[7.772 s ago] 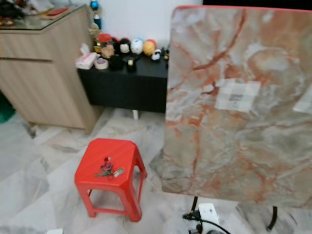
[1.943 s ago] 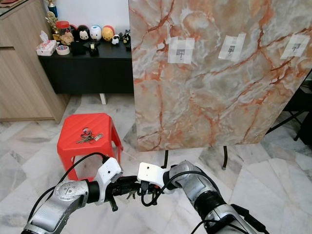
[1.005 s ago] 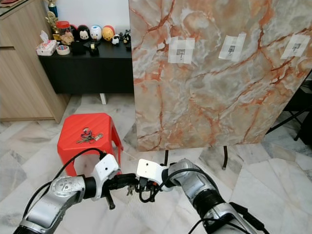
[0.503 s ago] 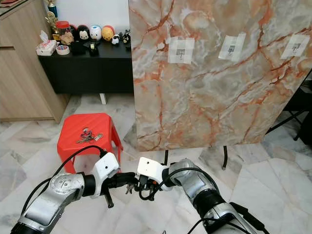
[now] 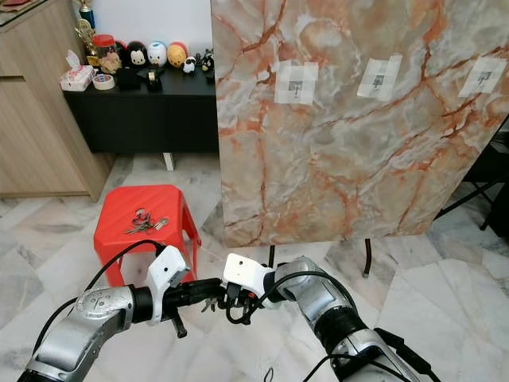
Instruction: Hang keys on a hook
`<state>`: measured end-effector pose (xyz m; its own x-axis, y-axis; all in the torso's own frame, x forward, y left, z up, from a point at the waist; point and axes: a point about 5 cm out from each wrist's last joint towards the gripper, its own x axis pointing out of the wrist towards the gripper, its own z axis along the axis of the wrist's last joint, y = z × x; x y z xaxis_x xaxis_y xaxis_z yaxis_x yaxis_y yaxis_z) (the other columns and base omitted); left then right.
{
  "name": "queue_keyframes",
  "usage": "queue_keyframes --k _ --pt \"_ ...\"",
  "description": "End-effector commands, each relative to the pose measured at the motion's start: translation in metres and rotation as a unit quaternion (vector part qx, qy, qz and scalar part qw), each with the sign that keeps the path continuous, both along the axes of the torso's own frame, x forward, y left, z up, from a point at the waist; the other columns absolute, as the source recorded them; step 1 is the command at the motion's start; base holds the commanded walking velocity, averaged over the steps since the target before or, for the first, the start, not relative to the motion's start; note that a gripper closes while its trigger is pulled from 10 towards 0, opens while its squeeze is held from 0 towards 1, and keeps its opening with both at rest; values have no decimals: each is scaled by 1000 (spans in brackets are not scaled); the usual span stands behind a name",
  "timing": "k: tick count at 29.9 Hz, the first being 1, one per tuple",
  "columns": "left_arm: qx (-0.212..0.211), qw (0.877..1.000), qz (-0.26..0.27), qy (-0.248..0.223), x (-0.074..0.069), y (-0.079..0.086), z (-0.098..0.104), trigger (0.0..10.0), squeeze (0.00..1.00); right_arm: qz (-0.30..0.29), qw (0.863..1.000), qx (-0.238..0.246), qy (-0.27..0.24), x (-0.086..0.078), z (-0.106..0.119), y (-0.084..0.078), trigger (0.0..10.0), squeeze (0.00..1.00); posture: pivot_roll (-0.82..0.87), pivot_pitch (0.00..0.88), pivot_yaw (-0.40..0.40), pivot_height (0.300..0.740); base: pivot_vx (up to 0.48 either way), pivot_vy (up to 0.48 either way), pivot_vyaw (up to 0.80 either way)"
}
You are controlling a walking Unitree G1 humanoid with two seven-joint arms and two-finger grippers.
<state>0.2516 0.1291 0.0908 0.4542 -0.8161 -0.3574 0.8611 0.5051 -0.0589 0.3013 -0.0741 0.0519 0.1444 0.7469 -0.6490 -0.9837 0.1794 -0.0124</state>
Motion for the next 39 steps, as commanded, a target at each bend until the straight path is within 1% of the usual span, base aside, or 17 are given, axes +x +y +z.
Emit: queue_keyframes --k 1,2,3,4,5,6,7,11,12,21,25,29,30,32,35,38,39 --pt "2 998 -50 46 -16 -10 -14 10000 0 -28 999 33 -30 13 18 -1 10000 0 68 0 -84 740 0 0 0" --pt "3 997 -52 49 -17 -9 -15 10000 0 -27 999 32 -30 13 18 -1 10000 0 67 0 -84 740 0 0 0" --pt "3 997 -56 51 -18 -9 -15 10000 325 -25 999 32 -29 13 18 -1 10000 0 68 0 -85 740 0 0 0" --pt "3 997 -56 51 -18 -9 -15 10000 325 -25 999 32 -29 13 18 -1 10000 0 68 0 -85 740 0 0 0" --pt "2 997 -56 51 -19 -9 -15 10000 729 -25 999 31 -28 13 17 -1 10000 0 68 0 -84 740 0 0 0" --pt "2 997 -56 51 -19 -9 -15 10000 729 -25 999 31 -28 13 17 -1 10000 0 68 0 -84 740 0 0 0" --pt "3 997 -58 52 -19 -9 -15 10000 1000 -25 999 31 -28 13 17 -1 10000 0 68 0 -84 740 0 0 0" --pt "30 997 -54 47 -18 -6 -19 10000 1000 -26 999 30 -28 13 17 -1 10000 0 67 0 -82 740 0 0 0" --pt "39 997 -49 42 -16 -4 -20 10000 0 -25 999 30 -28 13 17 -1 10000 0 67 0 -82 740 0 0 0" --pt "35 998 -28 39 -12 0 -18 10000 0 -18 999 21 -25 11 15 -3 10000 0 68 0 -83 740 0 0 0" --pt "59 997 -15 38 -10 6 -23 10000 0 -16 999 22 -25 11 15 -3 10000 0 72 0 -84 740 0 0 0" --pt "63 997 3 36 -8 10 -24 10000 0 -14 999 24 -27 12 17 -2 10000 0 71 0 -83 740 0 0 0" --pt "77 996 2 38 -8 12 -27 10000 0 -14 999 24 -28 12 17 -2 10000 0 71 0 -83 740 0 0 0" --pt "87 995 2 39 -9 14 -29 10000 0 -14 999 24 -28 12 17 -2 10000 0 73 0 -82 740 0 0 0" --pt "83 996 14 33 -7 16 -28 10000 0 -15 999 23 -28 12 17 -2 10000 0 72 0 -82 740 0 0 0" --pt "68 997 26 26 -5 16 -24 10000 0 -15 999 23 -28 12 17 -2 10000 0 72 0 -81 740 0 0 0" --pt "51 998 32 22 -4 16 -20 10000 0 -15 999 23 -27 12 16 -2 10000 0 73 0 -82 740 0 0 0"
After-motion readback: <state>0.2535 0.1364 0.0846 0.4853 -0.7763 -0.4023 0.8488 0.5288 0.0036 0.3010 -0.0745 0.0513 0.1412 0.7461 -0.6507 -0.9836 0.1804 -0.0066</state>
